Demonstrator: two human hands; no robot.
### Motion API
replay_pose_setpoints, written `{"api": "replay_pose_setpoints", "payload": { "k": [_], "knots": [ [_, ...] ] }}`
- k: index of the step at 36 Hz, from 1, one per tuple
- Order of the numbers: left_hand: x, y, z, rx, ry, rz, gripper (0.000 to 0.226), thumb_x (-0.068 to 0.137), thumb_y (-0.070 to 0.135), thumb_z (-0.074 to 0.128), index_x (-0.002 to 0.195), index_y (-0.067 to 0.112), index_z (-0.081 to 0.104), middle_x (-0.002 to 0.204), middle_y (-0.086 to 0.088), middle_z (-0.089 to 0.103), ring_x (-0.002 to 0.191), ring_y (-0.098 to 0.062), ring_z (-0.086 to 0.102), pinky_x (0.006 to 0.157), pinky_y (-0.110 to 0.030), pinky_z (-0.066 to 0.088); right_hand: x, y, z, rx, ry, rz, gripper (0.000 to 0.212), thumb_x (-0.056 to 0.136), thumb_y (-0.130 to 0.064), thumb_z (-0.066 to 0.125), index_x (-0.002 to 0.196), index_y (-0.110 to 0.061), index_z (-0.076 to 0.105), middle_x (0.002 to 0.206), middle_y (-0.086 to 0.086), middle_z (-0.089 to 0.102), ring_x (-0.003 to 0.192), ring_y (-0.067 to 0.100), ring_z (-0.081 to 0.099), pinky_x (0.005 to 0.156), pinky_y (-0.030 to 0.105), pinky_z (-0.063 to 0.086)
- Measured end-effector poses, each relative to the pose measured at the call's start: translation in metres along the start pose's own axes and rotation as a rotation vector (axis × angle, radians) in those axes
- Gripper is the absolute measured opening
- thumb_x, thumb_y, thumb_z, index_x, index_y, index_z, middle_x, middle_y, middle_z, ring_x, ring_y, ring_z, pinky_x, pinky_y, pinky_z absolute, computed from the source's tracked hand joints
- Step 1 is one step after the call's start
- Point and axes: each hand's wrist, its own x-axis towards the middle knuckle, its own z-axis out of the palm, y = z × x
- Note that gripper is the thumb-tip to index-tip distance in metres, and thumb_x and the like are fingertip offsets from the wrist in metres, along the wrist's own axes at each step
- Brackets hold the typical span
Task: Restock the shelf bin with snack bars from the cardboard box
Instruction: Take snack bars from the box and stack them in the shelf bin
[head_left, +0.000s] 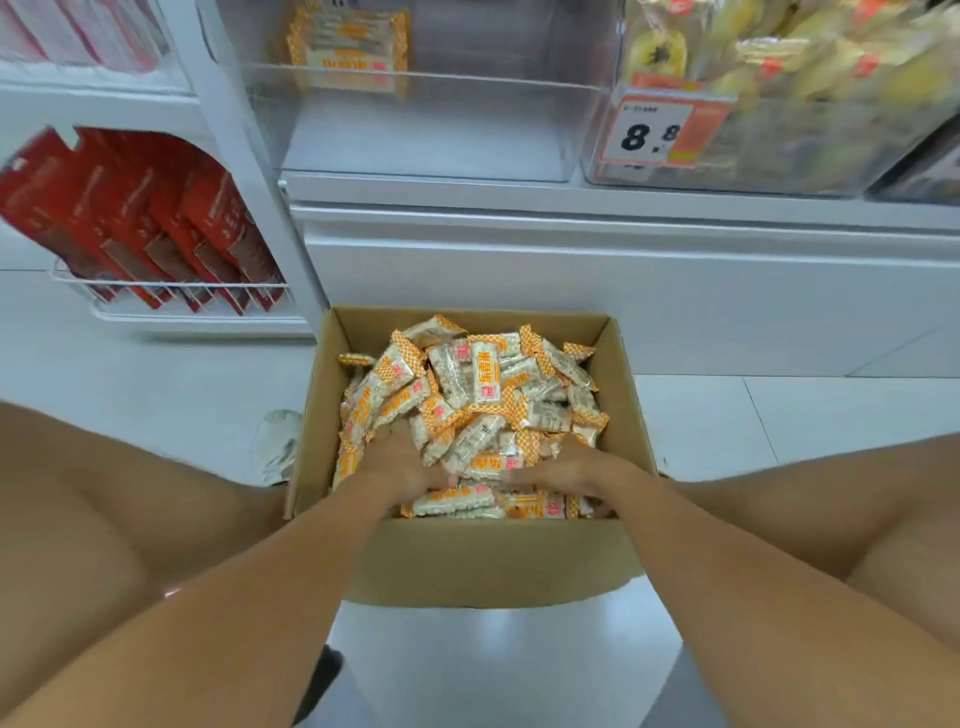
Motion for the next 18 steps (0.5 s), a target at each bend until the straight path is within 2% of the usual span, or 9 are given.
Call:
{"api": "replay_pose_setpoints", "payload": {
  "k": [2,4,6,7,9,10,14,16,18],
  "knots": [
    [0.0,0.003,0.0,0.089,0.058,0.057,0.1,0.077,0.059,0.078,0.151,0.011,0.03,0.154,-0.012,0.035,0.135,-0.034,0.042,0.107,-0.045,0.043,-0.001,-0.002,0.003,-0.077,0.089,-0.028,0.114,0.076,-0.056,0.081,0.158,-0.01,0.015,0.159,0.008,0.033,0.136,0.032,0.044,0.094,0.039,0.047],
    [0.0,0.003,-0.003,0.183,0.054,0.132,0.064,0.081,0.059,0.074,0.121,0.015,0.05,0.128,-0.011,0.056,0.104,-0.026,0.055,0.087,-0.039,0.048,-0.002,-0.004,0.002,-0.143,0.132,-0.051,0.076,0.083,-0.041,0.08,0.139,-0.005,0.042,0.134,0.01,0.055,0.113,0.029,0.059,0.089,0.04,0.056],
    [-0.003,0.004,-0.008,0.201,0.033,0.147,0.046,0.084,0.055,0.073,0.095,0.019,0.047,0.098,-0.005,0.056,0.08,-0.018,0.048,0.068,-0.033,0.04,-0.007,-0.009,-0.004,-0.225,0.116,-0.065,0.035,0.088,-0.026,0.075,0.108,-0.005,0.056,0.096,0.008,0.059,0.083,0.025,0.062,0.084,0.044,0.06],
    [-0.007,0.006,-0.011,0.203,0.029,0.146,0.044,0.085,0.053,0.073,0.092,0.019,0.046,0.091,-0.002,0.053,0.077,-0.017,0.046,0.066,-0.033,0.038,-0.01,-0.014,-0.01,-0.24,0.121,-0.064,0.027,0.088,-0.021,0.073,0.102,-0.006,0.056,0.087,0.008,0.056,0.076,0.025,0.062,0.078,0.044,0.062],
    [-0.012,0.012,-0.016,0.204,0.024,0.157,0.041,0.086,0.051,0.073,0.092,0.018,0.049,0.088,0.0,0.052,0.077,-0.017,0.049,0.065,-0.033,0.039,-0.019,-0.024,-0.022,-0.214,0.136,-0.06,0.023,0.087,-0.017,0.071,0.098,-0.005,0.056,0.084,0.011,0.057,0.071,0.031,0.066,0.061,0.037,0.062],
    [-0.012,0.015,-0.018,0.18,0.034,0.156,0.04,0.086,0.05,0.073,0.091,0.017,0.051,0.089,-0.001,0.053,0.077,-0.017,0.051,0.065,-0.033,0.04,-0.022,-0.029,-0.028,-0.208,0.136,-0.06,0.023,0.086,-0.018,0.071,0.099,-0.004,0.058,0.086,0.013,0.06,0.072,0.033,0.069,0.057,0.034,0.061],
    [-0.017,0.03,-0.028,0.021,0.059,0.097,0.044,0.088,0.046,0.071,0.089,0.009,0.048,0.092,-0.006,0.055,0.08,-0.023,0.055,0.064,-0.032,0.041,-0.034,-0.038,-0.052,-0.169,0.126,-0.097,0.052,0.087,-0.026,0.074,0.133,-0.01,0.057,0.109,0.01,0.065,0.092,0.028,0.07,0.082,0.041,0.061],
    [-0.022,0.038,-0.033,-0.103,0.052,0.046,0.038,0.09,0.038,0.07,0.09,0.007,0.048,0.092,-0.006,0.055,0.079,-0.021,0.055,0.072,-0.033,0.045,-0.038,-0.042,-0.063,-0.094,0.153,-0.141,0.056,0.087,-0.028,0.076,0.135,-0.009,0.056,0.11,0.007,0.063,0.095,0.026,0.064,0.086,0.041,0.059],
    [-0.023,0.041,-0.036,-0.278,0.051,-0.027,0.032,0.094,0.035,0.067,0.088,0.007,0.052,0.085,-0.002,0.05,0.072,-0.017,0.05,0.076,-0.033,0.043,-0.041,-0.046,-0.071,-0.03,0.19,-0.184,0.059,0.085,-0.03,0.079,0.134,-0.006,0.057,0.12,0.011,0.062,0.1,0.027,0.061,0.088,0.041,0.056]
  ]
}}
